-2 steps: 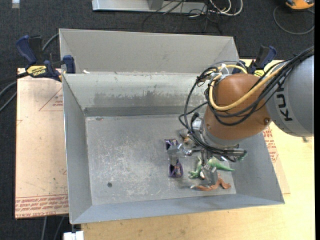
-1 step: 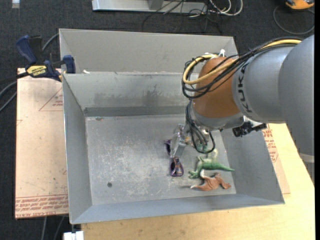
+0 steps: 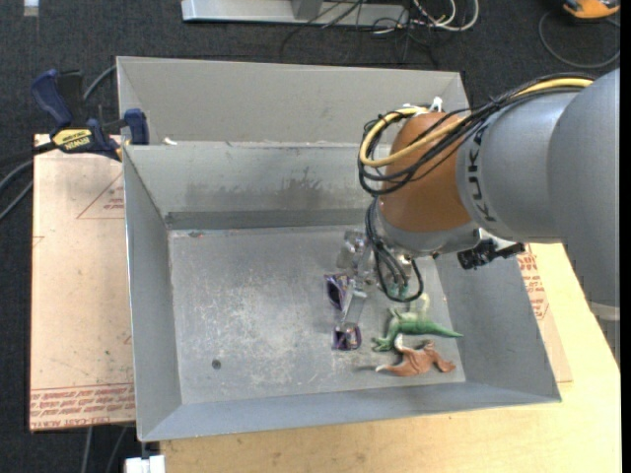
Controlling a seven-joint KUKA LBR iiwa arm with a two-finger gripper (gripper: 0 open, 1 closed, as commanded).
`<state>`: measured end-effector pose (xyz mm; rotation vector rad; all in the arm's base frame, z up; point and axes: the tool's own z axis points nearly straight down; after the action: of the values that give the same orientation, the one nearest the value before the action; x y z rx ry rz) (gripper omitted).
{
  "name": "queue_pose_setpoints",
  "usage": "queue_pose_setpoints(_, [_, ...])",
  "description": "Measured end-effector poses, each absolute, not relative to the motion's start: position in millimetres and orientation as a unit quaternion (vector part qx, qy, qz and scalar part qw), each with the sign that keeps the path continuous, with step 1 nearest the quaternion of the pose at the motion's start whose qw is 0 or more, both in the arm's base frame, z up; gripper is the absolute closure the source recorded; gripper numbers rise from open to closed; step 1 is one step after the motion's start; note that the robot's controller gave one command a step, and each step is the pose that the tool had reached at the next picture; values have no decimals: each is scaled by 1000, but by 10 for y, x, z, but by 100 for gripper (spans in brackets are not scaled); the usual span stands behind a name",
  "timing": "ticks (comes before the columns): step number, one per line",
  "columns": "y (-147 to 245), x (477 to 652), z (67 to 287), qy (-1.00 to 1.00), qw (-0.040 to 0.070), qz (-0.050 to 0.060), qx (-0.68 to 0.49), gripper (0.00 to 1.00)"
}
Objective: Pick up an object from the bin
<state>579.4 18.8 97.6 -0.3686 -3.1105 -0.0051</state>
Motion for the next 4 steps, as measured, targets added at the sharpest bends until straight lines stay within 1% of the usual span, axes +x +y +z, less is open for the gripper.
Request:
queue_pose_setpoints(1, [189,5793,976,-993,5,-2,-117,100])
queue_pose_setpoints(2, [190,5794,976,-993,5,-2,-117,0])
queue_pose_setpoints(3, [190,5793,976,-993,5,-2,-117,0])
queue_pose_setpoints(4, [-200,5479,691,-993,5,-1,-118,0])
